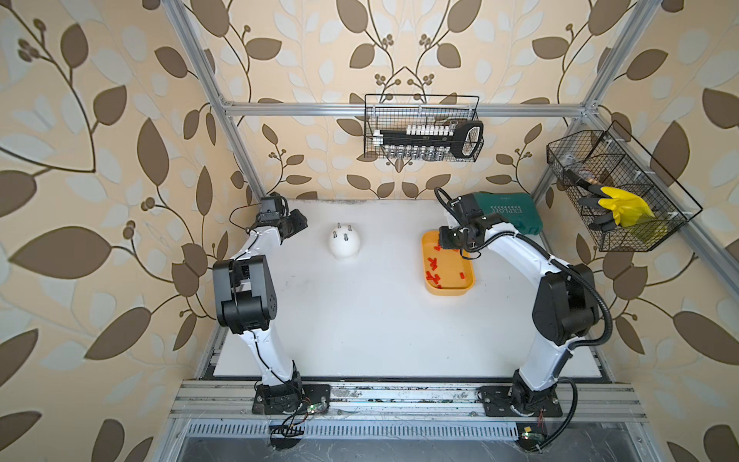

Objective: Cover the protruding screws with screw protection sleeves
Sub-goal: Move the plastic shell to the center of the board.

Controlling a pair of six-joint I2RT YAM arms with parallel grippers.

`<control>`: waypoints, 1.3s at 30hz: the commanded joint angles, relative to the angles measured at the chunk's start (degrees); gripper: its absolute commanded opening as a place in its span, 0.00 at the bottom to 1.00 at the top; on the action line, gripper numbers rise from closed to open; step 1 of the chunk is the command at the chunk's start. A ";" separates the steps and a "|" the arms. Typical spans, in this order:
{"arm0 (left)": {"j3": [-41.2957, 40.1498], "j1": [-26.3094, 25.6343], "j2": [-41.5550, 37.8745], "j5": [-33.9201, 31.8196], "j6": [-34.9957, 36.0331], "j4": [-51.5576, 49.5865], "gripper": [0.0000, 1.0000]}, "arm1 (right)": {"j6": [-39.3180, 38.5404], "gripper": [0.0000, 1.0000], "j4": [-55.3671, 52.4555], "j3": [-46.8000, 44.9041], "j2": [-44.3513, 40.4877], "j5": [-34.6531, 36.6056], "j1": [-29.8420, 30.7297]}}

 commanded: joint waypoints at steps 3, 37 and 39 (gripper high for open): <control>2.99 -3.89 2.86 4.62 5.11 -1.39 0.46 | -0.58 0.26 -9.19 6.24 7.87 -1.59 -0.10; -16.04 -12.03 -9.18 2.15 -5.84 6.84 0.39 | -0.29 0.20 -11.06 6.65 17.28 -1.21 0.76; -16.86 -12.68 -10.75 0.99 -6.48 6.84 0.38 | -0.17 0.19 -10.97 6.54 17.56 -0.97 0.89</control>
